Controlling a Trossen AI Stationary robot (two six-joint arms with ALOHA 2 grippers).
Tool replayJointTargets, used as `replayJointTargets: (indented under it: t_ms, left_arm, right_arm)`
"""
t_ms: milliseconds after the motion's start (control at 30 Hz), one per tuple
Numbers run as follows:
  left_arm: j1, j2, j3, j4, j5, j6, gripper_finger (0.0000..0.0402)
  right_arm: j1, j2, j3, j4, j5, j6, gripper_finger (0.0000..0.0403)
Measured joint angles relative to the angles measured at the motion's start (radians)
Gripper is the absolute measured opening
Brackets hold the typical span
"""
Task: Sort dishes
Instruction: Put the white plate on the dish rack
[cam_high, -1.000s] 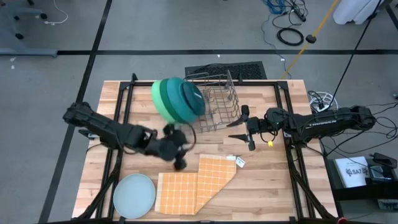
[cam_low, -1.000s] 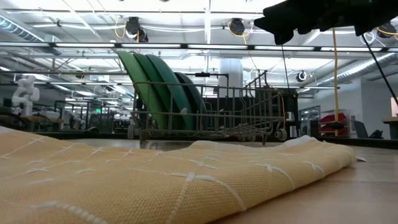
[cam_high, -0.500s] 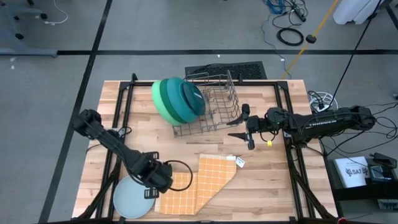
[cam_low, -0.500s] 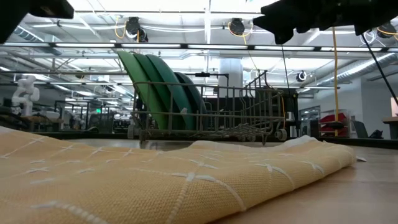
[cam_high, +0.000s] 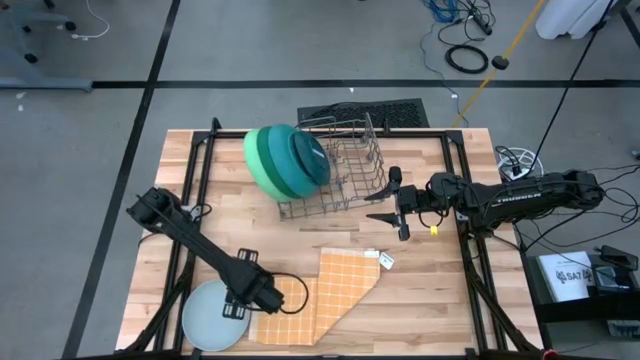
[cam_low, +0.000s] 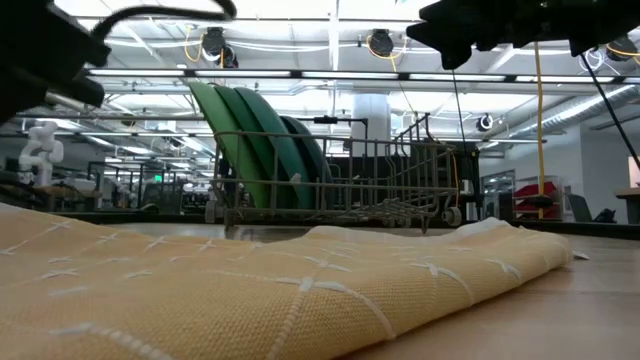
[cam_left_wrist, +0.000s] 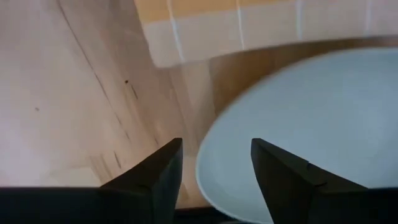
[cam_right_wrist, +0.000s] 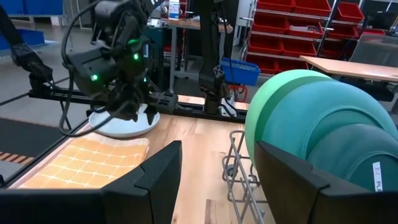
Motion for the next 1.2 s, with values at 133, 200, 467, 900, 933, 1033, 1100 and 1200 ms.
replayJointTargets:
  t_ms: [133,200,467,900,933,1033,1100,1200]
  left_arm:
    - [0.005,0.015,-0.044,0.071,-0.001,0.036,0.0202]
    - [0.011,0.022,-0.058,0.1,-0.001,0.053,0.0202]
    - [0.03,0.025,-0.108,0.181,0.058,0.115,0.0201]
    - [0.03,0.025,-0.108,0.21,0.078,0.179,0.0093]
    - [0.03,0.027,-0.108,0.216,0.073,0.179,0.0086]
    - [0.03,0.029,-0.108,0.214,0.067,0.19,0.0072]
    - [0.03,0.029,-0.108,0.216,0.064,0.208,0.0064]
    - [0.03,0.029,-0.108,0.208,0.063,0.209,0.0045]
  right_arm:
    - [0.0,0.0,0.0,-0.004,-0.001,0.0,0.0194]
    - [0.0,0.0,0.0,-0.009,-0.001,-0.001,0.0194]
    - [0.0,0.0,0.0,-0.023,-0.002,0.001,0.0194]
    - [0.0,0.0,0.0,-0.025,-0.002,0.001,0.0194]
    - [0.0,0.0,0.0,-0.025,-0.002,0.002,0.0194]
    - [0.0,0.0,0.0,-0.026,-0.002,0.006,0.0194]
    - [0.0,0.0,0.0,-0.026,-0.002,0.009,0.0194]
    - [0.0,0.0,0.0,-0.026,-0.002,0.016,0.0194]
